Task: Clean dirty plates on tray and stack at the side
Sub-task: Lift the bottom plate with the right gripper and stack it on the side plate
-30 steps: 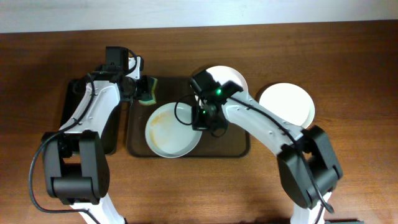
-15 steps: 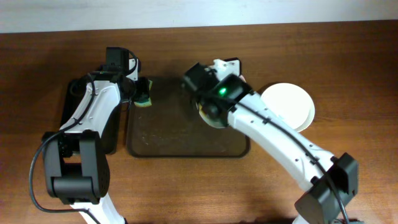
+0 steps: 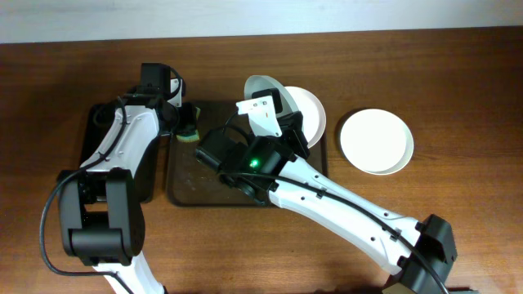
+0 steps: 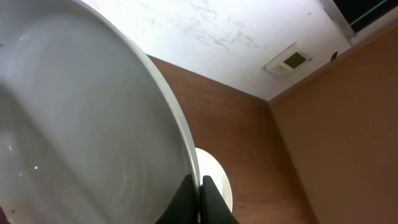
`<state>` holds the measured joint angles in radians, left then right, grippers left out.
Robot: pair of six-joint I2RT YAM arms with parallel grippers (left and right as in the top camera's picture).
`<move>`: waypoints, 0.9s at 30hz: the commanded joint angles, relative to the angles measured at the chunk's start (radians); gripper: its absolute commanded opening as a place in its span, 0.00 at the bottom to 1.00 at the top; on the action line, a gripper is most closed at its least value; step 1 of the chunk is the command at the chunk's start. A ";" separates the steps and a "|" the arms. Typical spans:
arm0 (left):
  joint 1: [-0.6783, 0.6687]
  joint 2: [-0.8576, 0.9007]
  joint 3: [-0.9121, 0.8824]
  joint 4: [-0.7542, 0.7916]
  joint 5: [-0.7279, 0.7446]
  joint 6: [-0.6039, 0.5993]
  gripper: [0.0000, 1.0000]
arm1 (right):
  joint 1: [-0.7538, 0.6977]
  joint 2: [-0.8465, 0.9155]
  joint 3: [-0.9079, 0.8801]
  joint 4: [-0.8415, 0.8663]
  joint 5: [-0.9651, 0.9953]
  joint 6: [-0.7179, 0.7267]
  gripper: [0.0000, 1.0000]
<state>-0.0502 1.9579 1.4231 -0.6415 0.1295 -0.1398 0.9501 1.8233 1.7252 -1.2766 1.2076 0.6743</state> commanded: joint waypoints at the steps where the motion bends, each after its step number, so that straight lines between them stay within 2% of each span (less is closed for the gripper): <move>1: -0.002 0.008 0.013 0.000 -0.004 -0.010 0.01 | 0.004 -0.027 0.016 -0.006 0.053 0.045 0.04; 4: -0.002 0.008 0.013 0.000 -0.004 -0.009 0.01 | -0.015 -0.046 0.016 -0.017 0.027 0.113 0.04; 9: -0.002 0.008 0.013 0.000 -0.003 -0.009 0.01 | -0.209 -0.134 0.016 -0.032 -0.224 0.119 0.04; 14: -0.002 0.008 0.013 0.000 -0.003 -0.009 0.01 | -0.663 -0.163 0.011 -0.035 -0.700 0.010 0.04; 18: -0.002 0.008 0.013 0.000 -0.003 -0.009 0.01 | -0.959 -0.098 -0.042 -0.029 -0.858 0.008 0.04; 21: -0.002 0.008 0.013 0.000 -0.003 -0.009 0.01 | -1.040 -0.048 -0.093 0.016 -0.918 -0.051 0.04; 25: -0.002 0.008 0.013 0.000 -0.003 -0.009 0.01 | -1.049 -0.025 -0.234 0.149 -0.916 -0.054 0.05; 26: -0.002 0.008 0.013 0.000 -0.003 -0.010 0.01 | -1.049 -0.025 -0.274 0.189 -0.916 -0.054 0.09; 27: -0.002 0.008 0.013 0.000 -0.003 -0.009 0.01 | -1.049 -0.025 -0.315 0.223 -0.916 -0.053 0.27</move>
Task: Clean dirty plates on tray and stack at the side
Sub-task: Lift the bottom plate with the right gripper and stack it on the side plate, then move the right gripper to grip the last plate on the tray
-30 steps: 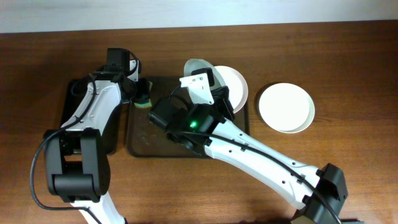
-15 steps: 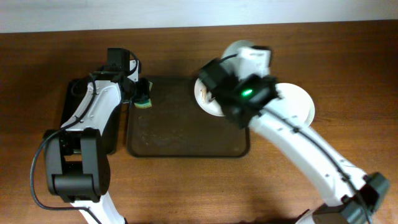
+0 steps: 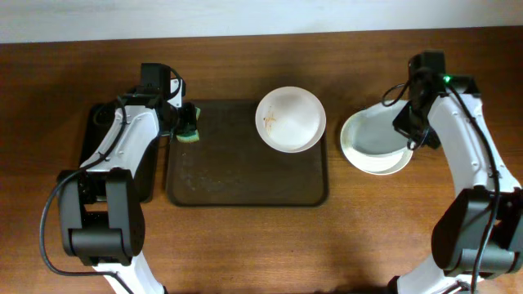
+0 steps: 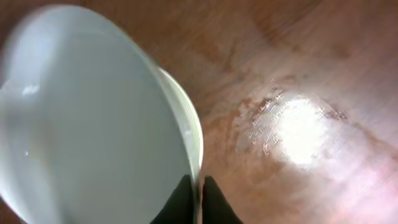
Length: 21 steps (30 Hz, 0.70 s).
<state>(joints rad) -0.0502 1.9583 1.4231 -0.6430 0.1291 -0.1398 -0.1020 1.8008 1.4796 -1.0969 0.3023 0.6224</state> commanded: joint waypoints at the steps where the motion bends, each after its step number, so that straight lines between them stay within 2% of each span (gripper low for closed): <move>1: -0.002 0.007 0.013 0.002 -0.003 -0.009 0.01 | 0.003 -0.003 -0.085 0.047 -0.011 -0.002 0.37; 2: -0.002 0.007 0.013 0.002 -0.003 -0.009 0.01 | 0.003 -0.002 -0.091 0.040 -0.011 -0.002 0.51; 5: -0.002 0.007 0.013 0.002 -0.003 -0.010 0.01 | 0.004 -0.006 -0.051 0.039 -0.143 -0.084 0.64; 8: -0.002 0.007 0.013 0.002 -0.003 -0.009 0.01 | 0.040 -0.006 0.015 0.126 -0.460 -0.151 0.67; 10: -0.002 0.007 0.013 0.003 -0.003 -0.009 0.01 | 0.105 0.003 0.014 0.203 -0.475 -0.108 0.67; 12: -0.002 0.007 0.013 0.002 -0.003 -0.009 0.01 | 0.204 0.051 0.014 0.251 -0.408 0.029 0.66; 14: -0.002 0.007 0.013 0.002 -0.003 -0.009 0.01 | 0.281 0.121 0.014 0.254 -0.374 0.130 0.54; 17: -0.002 0.007 0.013 0.002 -0.003 -0.009 0.01 | 0.338 0.209 0.014 0.266 -0.372 0.184 0.41; 19: -0.002 0.007 0.013 0.002 -0.003 -0.009 0.01 | 0.346 0.271 0.014 0.275 -0.377 0.199 0.20; 21: -0.002 0.007 0.013 0.002 -0.003 -0.009 0.01 | 0.346 0.284 0.013 0.272 -0.393 0.198 0.07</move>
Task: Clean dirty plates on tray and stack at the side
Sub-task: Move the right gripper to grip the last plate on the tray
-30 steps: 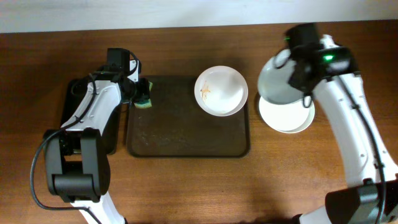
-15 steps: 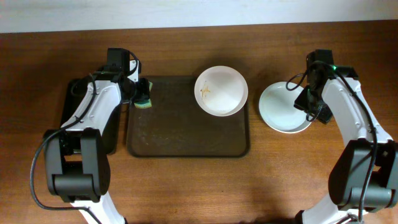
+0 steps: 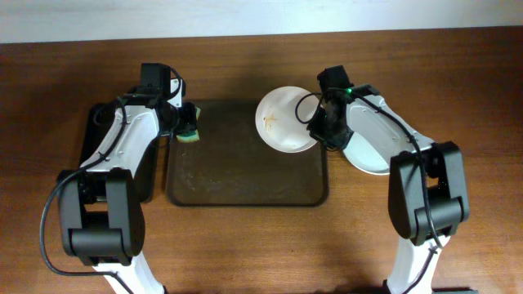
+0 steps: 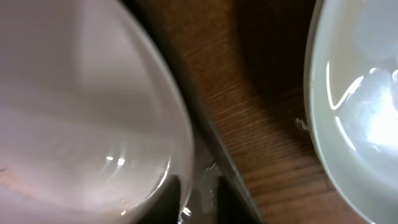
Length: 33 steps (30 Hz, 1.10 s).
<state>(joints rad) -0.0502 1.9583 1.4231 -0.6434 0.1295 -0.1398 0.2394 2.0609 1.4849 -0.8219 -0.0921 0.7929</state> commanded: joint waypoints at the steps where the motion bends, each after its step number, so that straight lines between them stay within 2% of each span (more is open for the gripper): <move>1: -0.002 0.007 0.013 0.002 -0.003 -0.010 0.01 | 0.010 0.023 0.007 -0.005 -0.004 0.025 0.04; 5: -0.002 0.007 0.013 0.003 -0.003 -0.009 0.01 | 0.065 0.023 0.006 -0.033 -0.044 -0.058 0.04; 11: -0.002 0.007 0.013 0.002 -0.003 -0.009 0.01 | 0.173 0.023 0.009 -0.111 -0.067 -0.083 0.07; 13: -0.002 0.007 0.013 0.002 -0.003 -0.009 0.01 | 0.171 0.021 0.032 -0.122 -0.087 -0.125 0.22; 14: -0.002 0.007 0.013 0.002 -0.003 -0.009 0.01 | 0.167 0.021 0.068 -0.134 -0.092 -0.196 0.40; 15: -0.002 0.007 0.013 0.002 -0.003 -0.009 0.01 | 0.161 0.021 0.092 -0.142 -0.091 -0.252 0.50; 16: -0.002 0.007 0.013 0.002 -0.003 -0.009 0.01 | 0.150 0.021 0.115 -0.145 -0.089 -0.307 0.55; 19: -0.002 0.007 0.013 0.002 -0.003 -0.009 0.01 | 0.098 0.024 0.143 -0.060 -0.088 -0.581 0.55; 21: -0.002 0.007 0.013 0.002 -0.003 -0.009 0.01 | 0.086 0.042 0.143 -0.033 -0.088 -0.689 0.51; 25: -0.002 0.007 0.013 0.002 -0.003 -0.009 0.01 | 0.099 0.107 0.143 -0.045 -0.095 -0.708 0.40; 30: -0.002 0.007 0.013 0.003 -0.003 -0.009 0.01 | 0.120 0.131 0.143 -0.045 -0.097 -0.697 0.38; 33: -0.004 0.007 0.013 0.006 -0.003 -0.009 0.01 | 0.117 0.150 0.149 -0.053 -0.101 -0.683 0.32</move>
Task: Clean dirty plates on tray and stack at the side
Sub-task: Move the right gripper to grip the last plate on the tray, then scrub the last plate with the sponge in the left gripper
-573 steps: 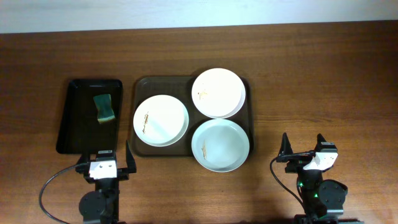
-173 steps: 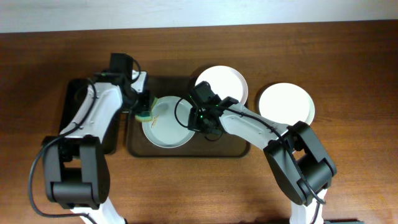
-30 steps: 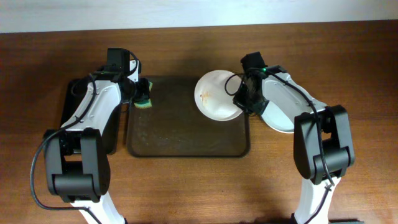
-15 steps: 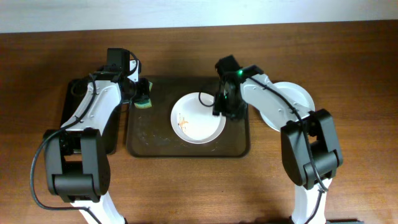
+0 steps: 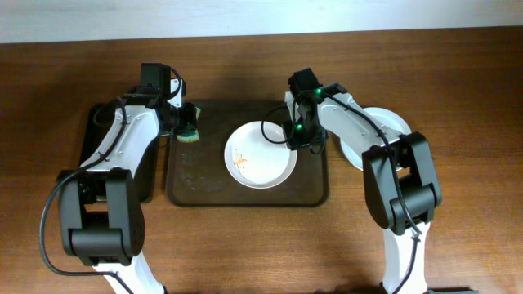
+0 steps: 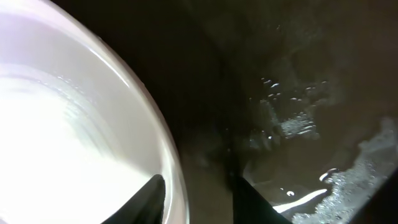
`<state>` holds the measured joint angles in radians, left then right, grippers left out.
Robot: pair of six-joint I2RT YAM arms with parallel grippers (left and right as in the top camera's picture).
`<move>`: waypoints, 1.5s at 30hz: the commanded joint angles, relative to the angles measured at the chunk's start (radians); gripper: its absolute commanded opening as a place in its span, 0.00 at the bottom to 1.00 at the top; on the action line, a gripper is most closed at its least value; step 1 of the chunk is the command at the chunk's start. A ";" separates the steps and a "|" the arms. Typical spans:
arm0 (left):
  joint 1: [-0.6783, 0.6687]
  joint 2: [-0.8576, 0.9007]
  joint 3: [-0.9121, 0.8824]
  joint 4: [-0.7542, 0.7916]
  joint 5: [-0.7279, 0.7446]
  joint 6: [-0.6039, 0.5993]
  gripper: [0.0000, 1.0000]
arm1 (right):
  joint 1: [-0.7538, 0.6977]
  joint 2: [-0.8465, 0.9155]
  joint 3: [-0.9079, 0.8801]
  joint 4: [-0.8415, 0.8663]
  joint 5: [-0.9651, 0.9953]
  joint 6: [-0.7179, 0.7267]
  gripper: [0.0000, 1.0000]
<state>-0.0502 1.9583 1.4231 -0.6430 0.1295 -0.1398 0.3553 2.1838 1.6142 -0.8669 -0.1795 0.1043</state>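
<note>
A white plate (image 5: 261, 163) with an orange smear lies flat in the middle of the dark tray (image 5: 196, 184). My right gripper (image 5: 297, 140) is at the plate's right rim and stands open. In the right wrist view the plate (image 6: 74, 124) fills the left side, and the right gripper (image 6: 196, 186) straddles its rim, one finger over the plate, the other over the wet tray (image 6: 298, 93). At the tray's back left corner my left gripper (image 5: 181, 121) is shut on a green and yellow sponge (image 5: 189, 135).
A stack of clean white plates (image 5: 392, 124) sits on the wooden table right of the tray, partly under my right arm. A black bin (image 5: 98, 131) stands left of the tray beneath my left arm.
The dirty plate was at the tray's back right corner with my right gripper on its rim. It now lies in the tray's middle, and the right gripper is open at its rim. The left arm is unmoved.
My right gripper first held a plate tilted above the tray while a smeared plate lay at the back right. Then it was setting that plate on the one beside the tray. Then it was at the smeared plate's rim, and that plate is now mid-tray.
</note>
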 commanded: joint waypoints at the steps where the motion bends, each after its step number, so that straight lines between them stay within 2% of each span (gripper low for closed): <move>1: -0.008 0.007 0.013 0.010 -0.003 -0.010 0.01 | 0.002 0.030 0.025 -0.010 -0.013 0.005 0.28; 3: -0.021 0.007 0.013 0.023 -0.003 -0.010 0.01 | 0.002 0.032 0.026 -0.012 -0.012 0.009 0.21; 6: -0.048 0.007 0.013 0.041 -0.003 -0.009 0.01 | 0.002 0.033 0.033 -0.039 -0.012 0.036 0.05; 9: -0.061 0.007 0.013 0.036 0.002 -0.009 0.01 | 0.010 0.033 0.072 -0.122 -0.131 0.196 0.04; 12: -0.061 0.007 0.013 0.020 0.056 -0.009 0.01 | 0.060 0.034 0.059 -0.049 -0.151 0.424 0.04; 16: -0.061 0.007 0.013 -0.002 0.084 -0.008 0.01 | 0.127 0.063 0.022 0.018 -0.112 0.507 0.04; 22: -0.061 0.009 0.008 -0.037 0.084 0.112 0.01 | 0.116 0.094 0.019 0.020 -0.132 0.507 0.04; 32: -0.072 0.026 -0.116 -0.019 0.093 0.111 0.01 | 0.116 0.094 0.019 0.027 -0.131 0.507 0.04; 34: -0.095 0.026 -0.116 -0.017 0.139 0.111 0.01 | 0.116 0.094 0.019 0.027 -0.131 0.507 0.04; 40: -0.207 0.028 -0.116 -0.004 0.147 0.074 0.01 | 0.116 0.094 0.019 0.027 -0.132 0.507 0.04; 42: -0.211 0.028 -0.116 0.018 0.108 0.050 0.01 | 0.116 0.094 0.019 0.027 -0.132 0.507 0.04; 45: -0.202 0.028 -0.116 -0.012 -0.096 0.020 0.01 | 0.116 0.094 0.019 0.027 -0.132 0.506 0.04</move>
<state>-0.2630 1.9743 1.3159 -0.6334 0.2180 -0.0807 0.4774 2.2314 1.6512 -0.8394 -0.3473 0.6014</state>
